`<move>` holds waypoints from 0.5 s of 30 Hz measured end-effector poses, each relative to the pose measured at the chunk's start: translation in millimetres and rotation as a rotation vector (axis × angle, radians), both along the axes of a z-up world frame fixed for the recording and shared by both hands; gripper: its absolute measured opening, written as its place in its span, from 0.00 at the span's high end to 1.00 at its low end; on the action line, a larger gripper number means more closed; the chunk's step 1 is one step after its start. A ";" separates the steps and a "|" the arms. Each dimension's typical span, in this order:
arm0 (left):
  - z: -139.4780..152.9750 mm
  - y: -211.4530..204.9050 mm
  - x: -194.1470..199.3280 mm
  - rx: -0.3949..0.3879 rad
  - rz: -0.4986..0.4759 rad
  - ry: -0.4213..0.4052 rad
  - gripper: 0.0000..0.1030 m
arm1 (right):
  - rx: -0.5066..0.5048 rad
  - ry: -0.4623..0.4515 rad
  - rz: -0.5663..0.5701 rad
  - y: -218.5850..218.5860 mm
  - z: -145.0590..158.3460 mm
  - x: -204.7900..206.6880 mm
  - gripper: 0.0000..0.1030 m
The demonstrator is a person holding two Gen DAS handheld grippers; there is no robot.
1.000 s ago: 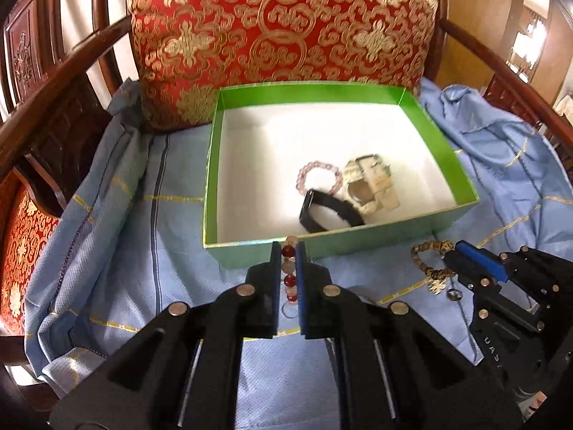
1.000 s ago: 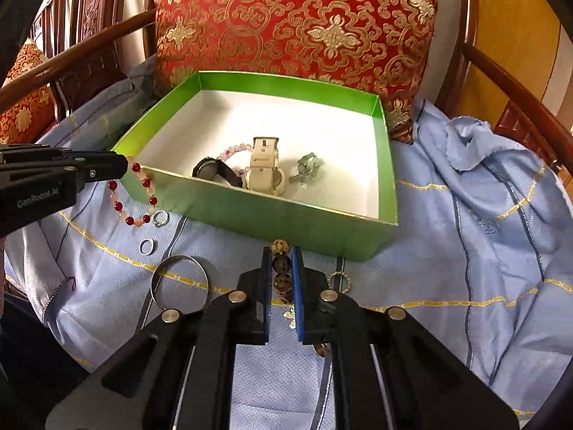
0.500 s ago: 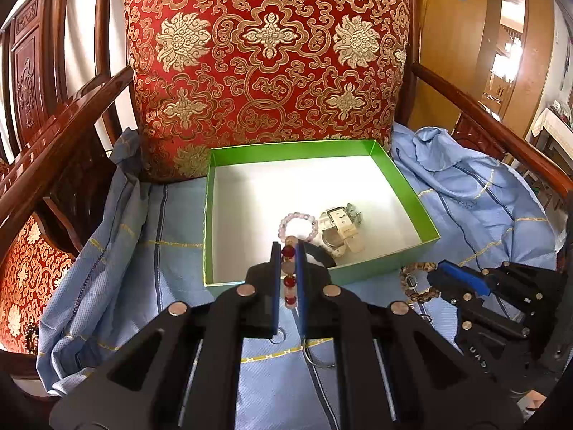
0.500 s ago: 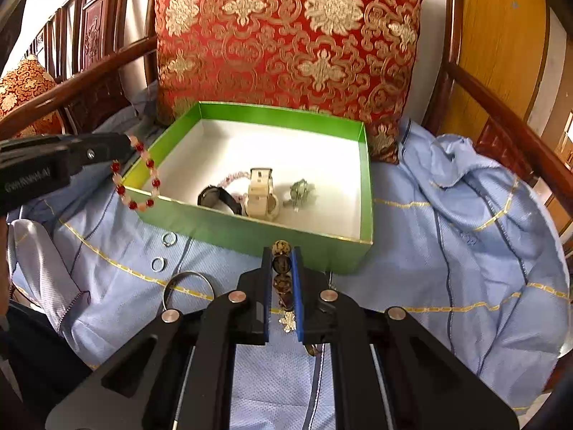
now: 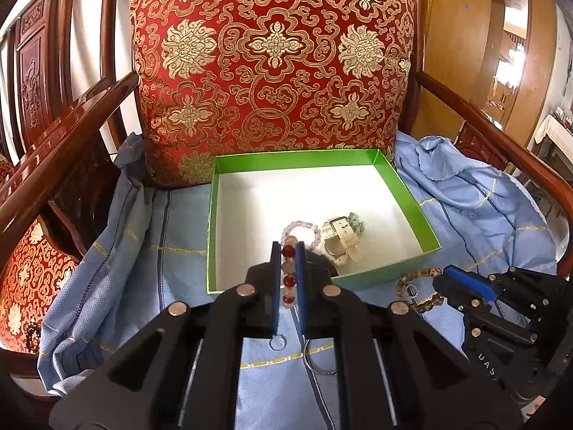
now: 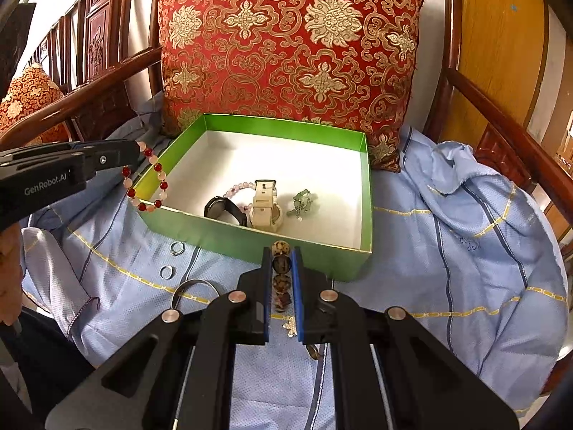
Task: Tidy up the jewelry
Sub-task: 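Close the right tool on the wooden bead bracelet while the left tool lifts the red-and-white bracelet, then carry both bracelets over the green box and open both tools to drop them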
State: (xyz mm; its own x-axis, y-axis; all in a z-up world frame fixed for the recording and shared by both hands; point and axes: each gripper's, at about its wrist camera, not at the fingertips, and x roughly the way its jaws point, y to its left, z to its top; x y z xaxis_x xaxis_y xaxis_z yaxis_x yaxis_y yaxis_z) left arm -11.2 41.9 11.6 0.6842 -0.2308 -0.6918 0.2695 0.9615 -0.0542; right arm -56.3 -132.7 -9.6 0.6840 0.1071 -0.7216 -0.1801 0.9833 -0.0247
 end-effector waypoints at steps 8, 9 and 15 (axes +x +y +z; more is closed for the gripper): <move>7.1 -11.7 -5.0 0.028 -0.007 -0.046 0.92 | 0.017 0.008 0.000 -3.7 -1.7 1.3 0.89; 9.1 -13.8 -6.7 0.033 -0.009 -0.060 0.92 | 0.020 0.007 -0.001 -4.6 -1.2 1.5 0.89; 11.9 -20.8 -8.2 0.049 -0.017 -0.077 0.92 | 0.034 0.012 0.002 -6.5 -1.9 4.0 0.89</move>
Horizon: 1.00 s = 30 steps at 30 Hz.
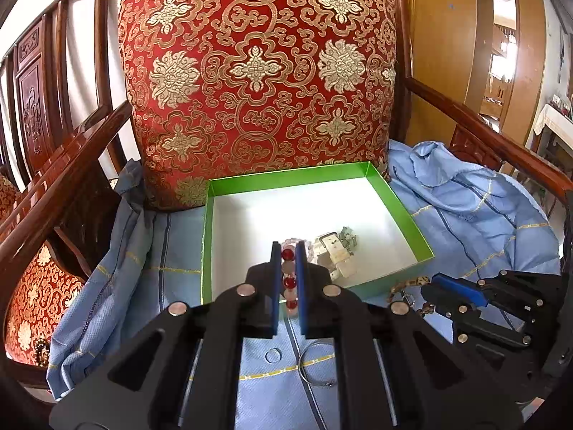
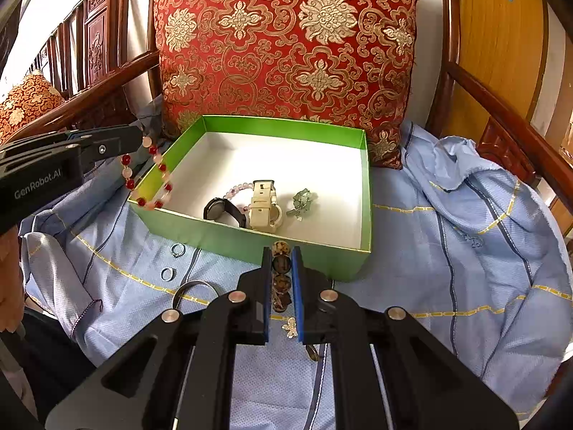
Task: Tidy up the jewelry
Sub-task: 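Carry both bracelets over the green box and open both tools to drop them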
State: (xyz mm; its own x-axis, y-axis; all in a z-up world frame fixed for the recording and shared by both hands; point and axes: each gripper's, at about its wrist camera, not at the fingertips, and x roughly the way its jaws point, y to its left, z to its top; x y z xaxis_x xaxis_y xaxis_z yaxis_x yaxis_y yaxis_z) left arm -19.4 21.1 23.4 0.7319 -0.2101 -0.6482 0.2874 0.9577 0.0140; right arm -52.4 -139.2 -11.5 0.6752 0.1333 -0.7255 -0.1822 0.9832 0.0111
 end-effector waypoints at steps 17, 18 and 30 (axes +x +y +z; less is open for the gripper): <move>22.3 14.1 66.2 -0.057 0.030 0.040 0.92 | 0.094 -0.103 0.033 -4.9 41.5 45.5 0.89; 18.2 12.3 78.0 -0.052 0.035 0.058 0.92 | 0.088 -0.113 0.031 -4.0 43.8 54.1 0.89; -56.9 -2.5 144.9 0.032 0.065 0.282 0.86 | 0.028 0.059 -0.054 -12.8 -18.8 128.8 0.68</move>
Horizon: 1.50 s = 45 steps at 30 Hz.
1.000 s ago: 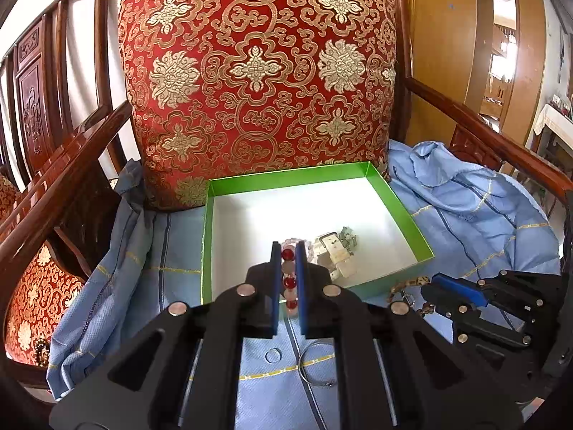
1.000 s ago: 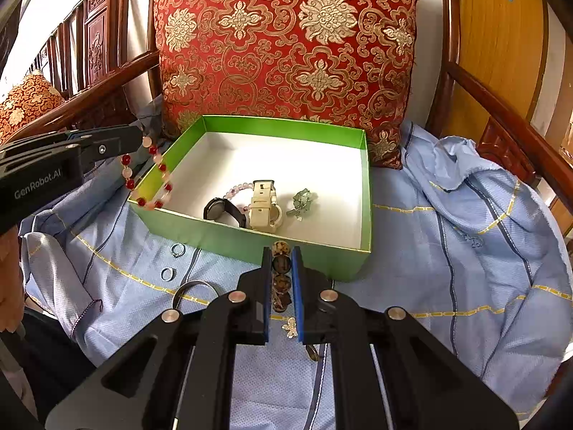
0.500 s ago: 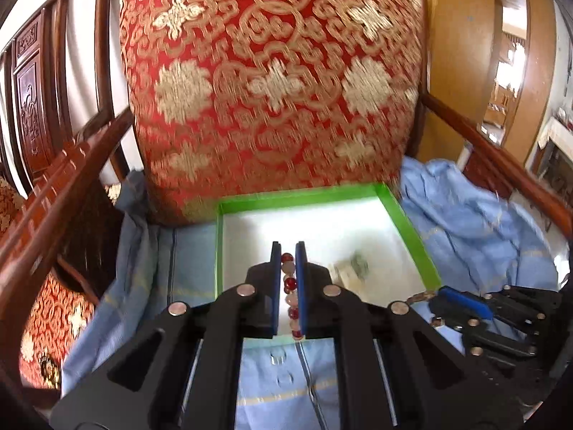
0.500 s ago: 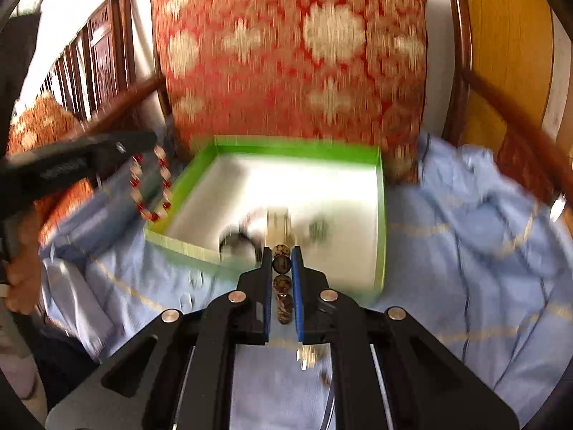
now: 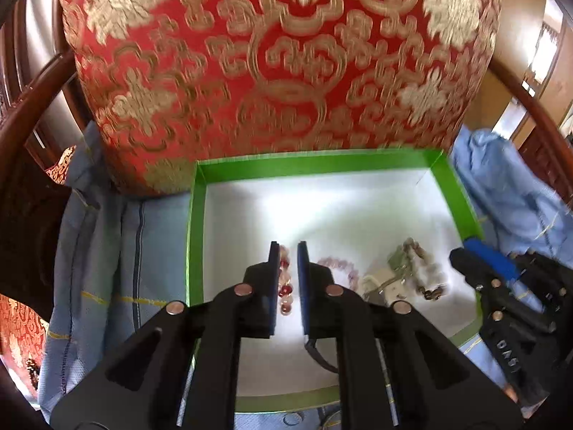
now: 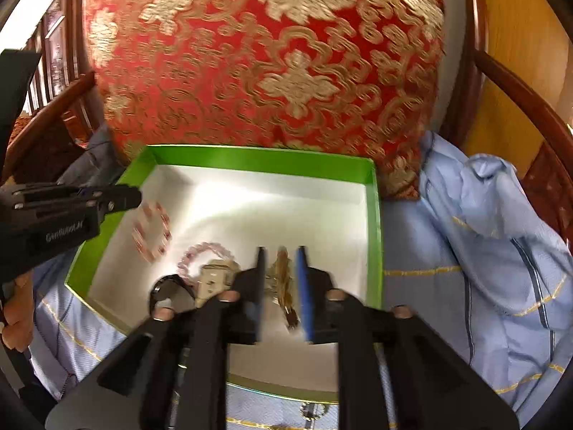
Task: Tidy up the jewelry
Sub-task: 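Carry both bracelets over the green box and open both tools to drop them, then move the left tool to the silver bangle while the right tool approaches the flower brooch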
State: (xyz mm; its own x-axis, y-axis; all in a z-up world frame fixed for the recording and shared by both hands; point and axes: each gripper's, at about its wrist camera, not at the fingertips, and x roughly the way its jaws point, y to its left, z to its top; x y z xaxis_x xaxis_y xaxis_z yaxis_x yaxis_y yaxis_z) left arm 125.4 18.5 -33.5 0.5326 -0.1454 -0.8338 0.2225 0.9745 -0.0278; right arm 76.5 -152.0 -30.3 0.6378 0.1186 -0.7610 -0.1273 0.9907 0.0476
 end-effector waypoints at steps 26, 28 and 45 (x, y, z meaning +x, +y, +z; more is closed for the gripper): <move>-59.0 -24.3 -110.5 0.047 -0.160 0.349 0.37 | -0.145 0.227 0.172 25.1 -75.8 -106.5 0.49; -69.2 -30.5 -110.0 0.072 -0.165 0.371 0.37 | -0.151 0.231 0.166 25.6 -79.5 -107.9 0.49; -86.4 -56.2 -99.4 0.068 -0.175 0.384 0.26 | -0.127 0.239 0.149 13.1 -75.3 -109.8 0.49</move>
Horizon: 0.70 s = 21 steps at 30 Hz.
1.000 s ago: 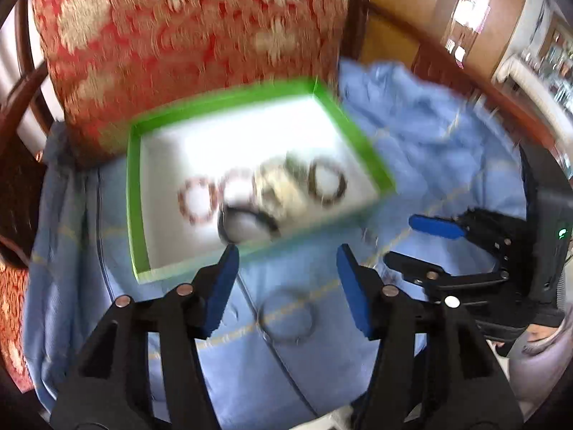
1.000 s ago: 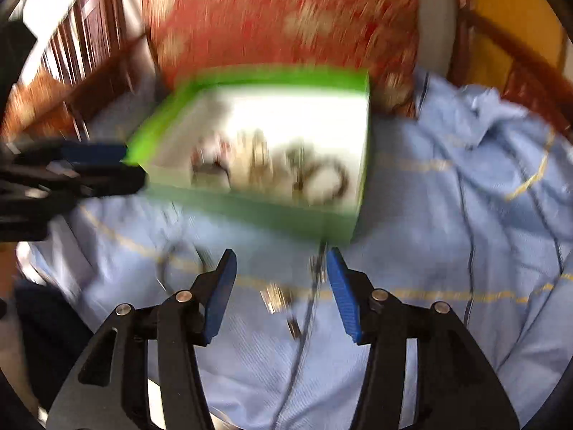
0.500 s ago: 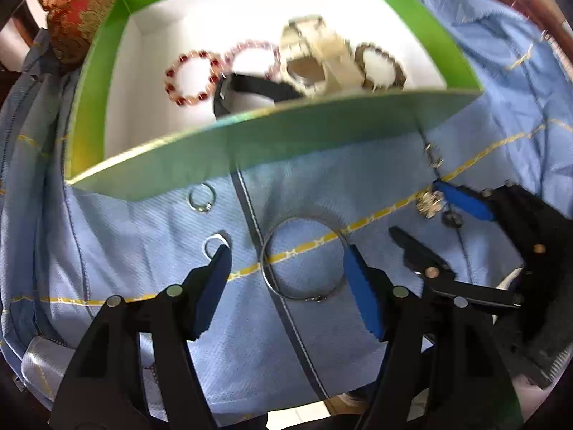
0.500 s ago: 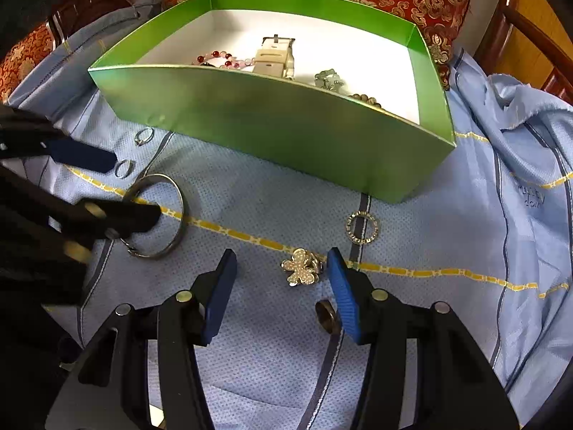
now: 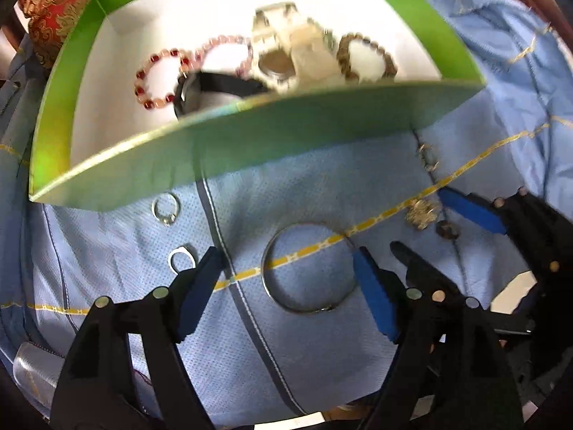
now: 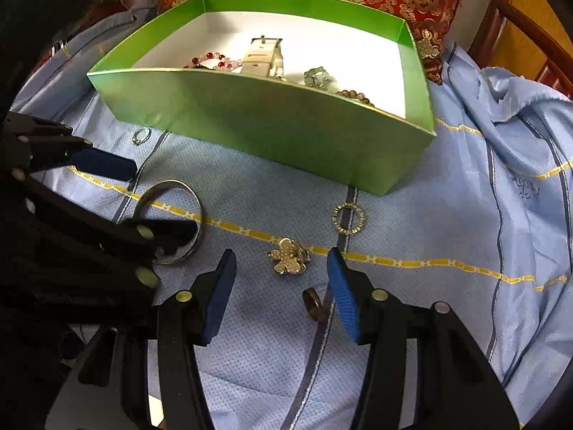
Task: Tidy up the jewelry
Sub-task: 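Move the left tool to the silver bangle while the right tool approaches the flower brooch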
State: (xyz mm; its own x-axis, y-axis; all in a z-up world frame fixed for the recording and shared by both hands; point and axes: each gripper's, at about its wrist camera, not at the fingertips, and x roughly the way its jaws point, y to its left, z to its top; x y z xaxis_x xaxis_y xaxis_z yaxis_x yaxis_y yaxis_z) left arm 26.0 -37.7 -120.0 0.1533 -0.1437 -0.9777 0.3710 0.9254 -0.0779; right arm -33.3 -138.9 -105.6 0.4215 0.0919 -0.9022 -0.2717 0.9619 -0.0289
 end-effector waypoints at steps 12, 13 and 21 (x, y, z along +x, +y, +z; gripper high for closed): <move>-11.6 -3.8 -3.6 -0.013 -0.001 0.038 0.23 | -0.016 0.005 -0.033 -7.6 -1.2 -1.7 0.44; -11.7 -5.0 -3.5 -0.007 -0.002 0.034 0.23 | -0.015 0.008 -0.032 -7.9 -2.5 -1.5 0.44; -6.7 1.3 6.2 -0.016 0.040 0.033 0.42 | 0.018 0.010 -0.009 -1.3 -4.5 -2.3 0.44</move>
